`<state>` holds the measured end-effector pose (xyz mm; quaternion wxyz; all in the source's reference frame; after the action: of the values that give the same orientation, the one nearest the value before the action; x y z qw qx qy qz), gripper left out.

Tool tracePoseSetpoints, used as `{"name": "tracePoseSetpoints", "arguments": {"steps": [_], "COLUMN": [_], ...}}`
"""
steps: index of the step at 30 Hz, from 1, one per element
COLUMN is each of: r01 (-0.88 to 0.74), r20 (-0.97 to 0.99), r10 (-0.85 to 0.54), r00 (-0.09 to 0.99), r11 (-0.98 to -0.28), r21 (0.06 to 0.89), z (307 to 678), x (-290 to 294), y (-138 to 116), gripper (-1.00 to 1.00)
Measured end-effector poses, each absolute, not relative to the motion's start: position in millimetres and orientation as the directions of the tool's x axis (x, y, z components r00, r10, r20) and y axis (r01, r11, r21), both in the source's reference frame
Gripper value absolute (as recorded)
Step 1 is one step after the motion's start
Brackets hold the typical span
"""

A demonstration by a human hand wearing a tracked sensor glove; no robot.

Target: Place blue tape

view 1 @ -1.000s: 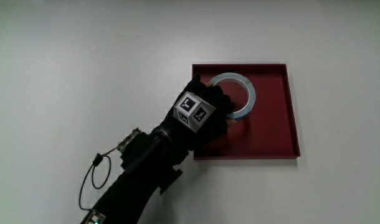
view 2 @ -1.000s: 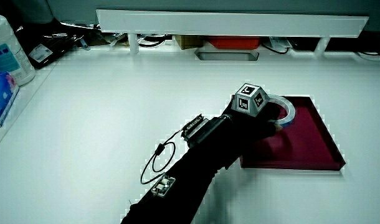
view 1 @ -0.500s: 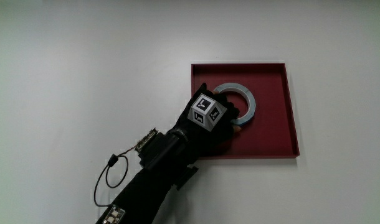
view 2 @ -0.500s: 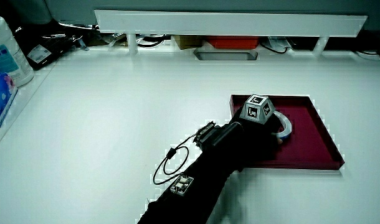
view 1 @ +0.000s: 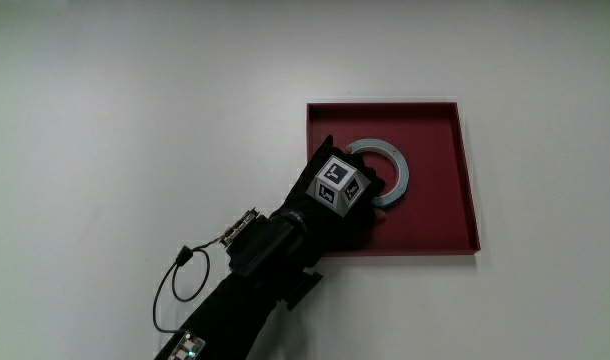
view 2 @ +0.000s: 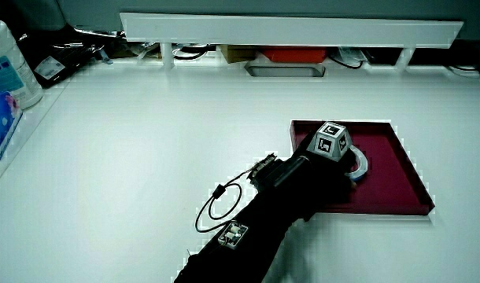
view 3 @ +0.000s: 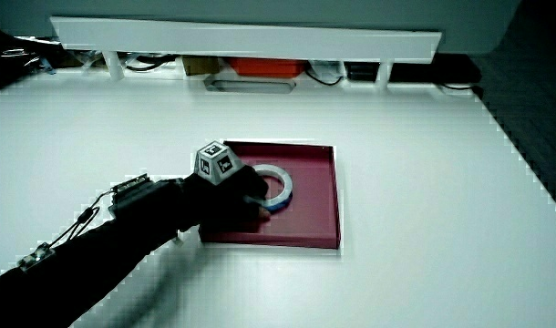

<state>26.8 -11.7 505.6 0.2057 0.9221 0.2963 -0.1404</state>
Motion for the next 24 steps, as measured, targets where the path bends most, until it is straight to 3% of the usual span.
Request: {"name": "tracePoseSetpoints", "arguments": {"steps": [18,24], "r01": [0.613,0.649], "r20": [-0.390,-0.438], "r10": [0.492,0.512], "r00": [0.778,0.739], "r11": [-0.732,-0.718], "r21": [0.299,0.254], "z": [505.6,474.4], "x": [25.5,12.9], "y": [-11.0,-14.2], "gripper": [-0.68,-0.83]}}
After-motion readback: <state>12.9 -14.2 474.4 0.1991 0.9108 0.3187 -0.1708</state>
